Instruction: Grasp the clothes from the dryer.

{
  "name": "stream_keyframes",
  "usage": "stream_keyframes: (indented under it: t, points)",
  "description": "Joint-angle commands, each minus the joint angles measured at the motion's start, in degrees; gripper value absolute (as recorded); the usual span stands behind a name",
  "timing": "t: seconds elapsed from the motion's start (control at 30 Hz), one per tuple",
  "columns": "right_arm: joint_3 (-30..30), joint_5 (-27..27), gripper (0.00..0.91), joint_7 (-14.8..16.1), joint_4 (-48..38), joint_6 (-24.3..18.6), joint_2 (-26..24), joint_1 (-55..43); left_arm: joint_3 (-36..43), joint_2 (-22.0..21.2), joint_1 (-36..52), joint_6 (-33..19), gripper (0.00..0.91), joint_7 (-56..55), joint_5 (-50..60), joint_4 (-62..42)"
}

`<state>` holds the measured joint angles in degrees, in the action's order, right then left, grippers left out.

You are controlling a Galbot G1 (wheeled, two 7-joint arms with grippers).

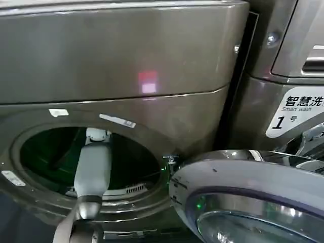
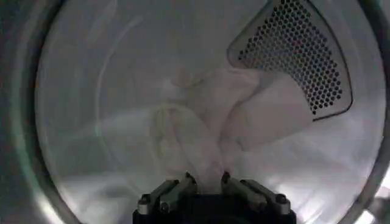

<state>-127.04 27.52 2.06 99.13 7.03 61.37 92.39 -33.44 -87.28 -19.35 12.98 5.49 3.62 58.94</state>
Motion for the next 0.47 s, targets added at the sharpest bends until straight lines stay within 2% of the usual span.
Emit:
stream_keyframes:
  t: [0.03,0.47]
  points:
    - [-1.3,1.2,0.907,-0.9,0.4,2.9,-0.3,-0.2,0.1,0.2,0.4,0.2,0.0,-0.7,-2.1,-0.4]
    - [-1.9,-0.7,0.907,-1.9,-0.1,4.4,-0.2,-0.1,0.1,0.5,0.6,-0.3,0.0,0.7,-1.6,-1.4]
